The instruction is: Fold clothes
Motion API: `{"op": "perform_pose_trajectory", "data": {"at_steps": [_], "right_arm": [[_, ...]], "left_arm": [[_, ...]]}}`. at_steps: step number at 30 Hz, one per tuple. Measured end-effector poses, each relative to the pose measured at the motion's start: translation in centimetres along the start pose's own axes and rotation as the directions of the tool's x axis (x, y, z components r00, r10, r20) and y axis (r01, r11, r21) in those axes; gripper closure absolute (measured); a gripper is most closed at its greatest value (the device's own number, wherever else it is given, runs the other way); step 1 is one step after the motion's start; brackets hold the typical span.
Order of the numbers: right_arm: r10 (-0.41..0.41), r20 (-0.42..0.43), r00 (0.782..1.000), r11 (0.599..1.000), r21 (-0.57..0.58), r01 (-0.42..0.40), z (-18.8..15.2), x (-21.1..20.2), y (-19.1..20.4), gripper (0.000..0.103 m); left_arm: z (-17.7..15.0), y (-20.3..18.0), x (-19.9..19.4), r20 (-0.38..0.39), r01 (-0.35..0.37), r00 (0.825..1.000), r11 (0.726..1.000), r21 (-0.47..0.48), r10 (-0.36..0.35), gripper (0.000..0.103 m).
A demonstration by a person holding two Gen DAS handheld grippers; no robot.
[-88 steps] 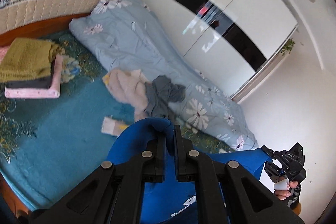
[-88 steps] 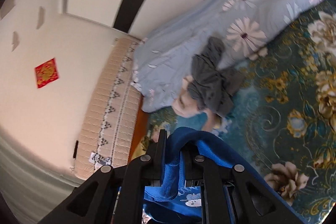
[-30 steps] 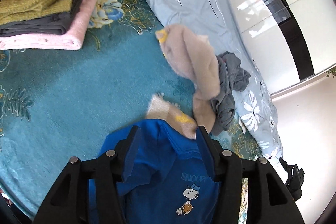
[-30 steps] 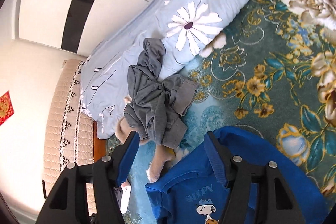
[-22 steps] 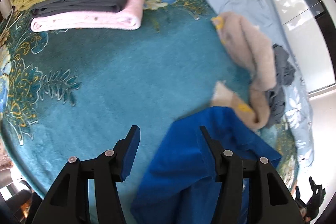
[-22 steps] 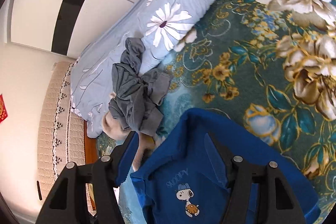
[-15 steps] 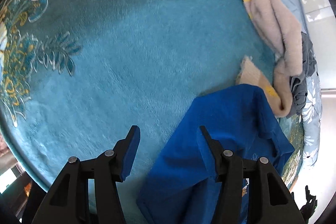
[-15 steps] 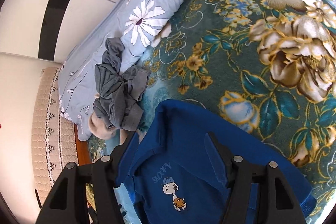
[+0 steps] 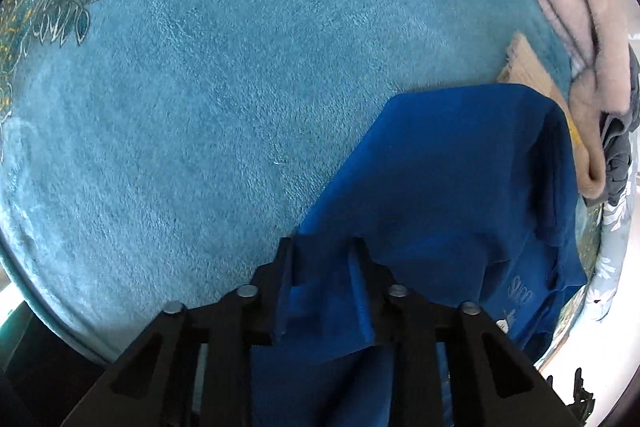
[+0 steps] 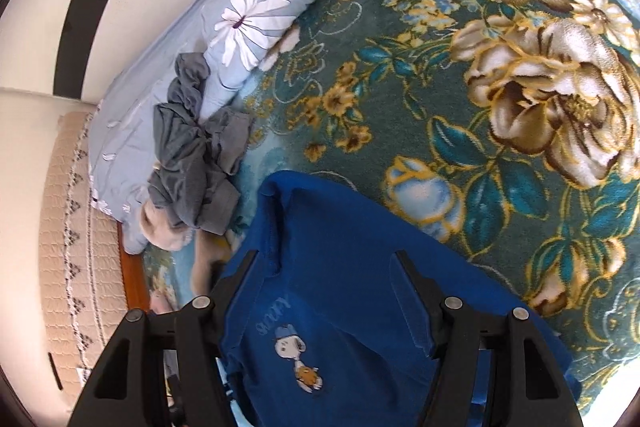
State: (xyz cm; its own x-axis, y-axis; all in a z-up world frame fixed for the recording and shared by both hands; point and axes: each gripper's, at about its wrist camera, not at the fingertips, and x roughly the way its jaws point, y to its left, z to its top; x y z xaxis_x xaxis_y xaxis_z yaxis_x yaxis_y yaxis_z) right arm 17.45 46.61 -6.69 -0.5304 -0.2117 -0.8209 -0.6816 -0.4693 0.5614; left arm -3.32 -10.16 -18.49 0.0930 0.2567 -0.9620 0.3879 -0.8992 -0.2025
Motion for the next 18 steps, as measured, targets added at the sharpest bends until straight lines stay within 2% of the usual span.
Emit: {"op": "perform_pose_trajectory", "data": {"at_steps": [1,3,5,6,7,8,10,11,13,15,17,18], "right_arm": [[-0.037,-0.013,0.999,0.999,-0.025,0.037,-0.1,0.0,-0.5,0.035],[-0.126,-0.029,0.992,0.989,-0.086,0.123,-0.4,-0.3,-1.8,0.035],[-0.222,-0.034,0.975,0.965,-0.154,0.214,-0.7,-0.7,-3.3,0.035],[-0.247,-0.039,0.968,0.957,-0.168,0.238,-1.0,-0.9,-4.3,0.035],[-0.271,-0.044,0.961,0.949,-0.181,0.259,-1.2,-1.1,-5.2,0.035],[-0.282,-0.057,0.958,0.947,-0.179,0.268,-1.5,-1.3,-6.3,0.035],[-0.283,-0.085,0.955,0.951,-0.156,0.267,-2.1,-1.3,-8.2,0.035],[-0.278,-0.097,0.956,0.955,-0.139,0.263,-2.4,-1.2,-9.1,0.035],[-0.267,-0.126,0.955,0.961,-0.114,0.254,-3.1,-0.5,-10.3,0.035],[-0.261,-0.158,0.952,0.964,-0.092,0.249,-3.8,0.5,-11.4,0.035],[-0.264,-0.184,0.947,0.964,-0.065,0.257,-4.5,1.5,-12.2,0.035],[-0.269,-0.178,0.947,0.963,-0.059,0.263,-4.8,1.6,-12.4,0.035]], "left_arm": [[0.0,-0.1,-0.1,0.007,0.000,1.000,1.000,0.012,0.000,0.094],[0.2,-0.3,-0.8,0.043,-0.003,0.999,0.999,0.035,0.001,0.096],[0.4,-1.0,-2.8,0.161,-0.022,0.987,0.998,0.065,0.012,0.097],[0.3,-1.5,-4.2,0.246,-0.039,0.969,0.995,0.091,0.015,0.097],[0.1,-2.4,-6.1,0.351,-0.061,0.936,0.990,0.130,0.011,0.097],[-0.2,-3.3,-7.7,0.445,-0.093,0.896,0.981,0.171,0.007,0.097],[-1.2,-5.3,-9.7,0.584,-0.199,0.812,0.949,0.245,0.020,0.097],[-1.6,-6.1,-9.5,0.613,-0.282,0.787,0.924,0.259,0.069,0.097],[-1.9,-7.4,-8.4,0.632,-0.425,0.756,0.862,0.276,0.170,0.097],[-1.9,-7.6,-7.3,0.618,-0.475,0.758,0.827,0.301,0.211,0.097],[-1.8,-6.7,-7.3,0.602,-0.464,0.770,0.832,0.304,0.209,0.097],[-1.8,-6.3,-7.5,0.596,-0.444,0.778,0.845,0.298,0.199,0.096]]}}
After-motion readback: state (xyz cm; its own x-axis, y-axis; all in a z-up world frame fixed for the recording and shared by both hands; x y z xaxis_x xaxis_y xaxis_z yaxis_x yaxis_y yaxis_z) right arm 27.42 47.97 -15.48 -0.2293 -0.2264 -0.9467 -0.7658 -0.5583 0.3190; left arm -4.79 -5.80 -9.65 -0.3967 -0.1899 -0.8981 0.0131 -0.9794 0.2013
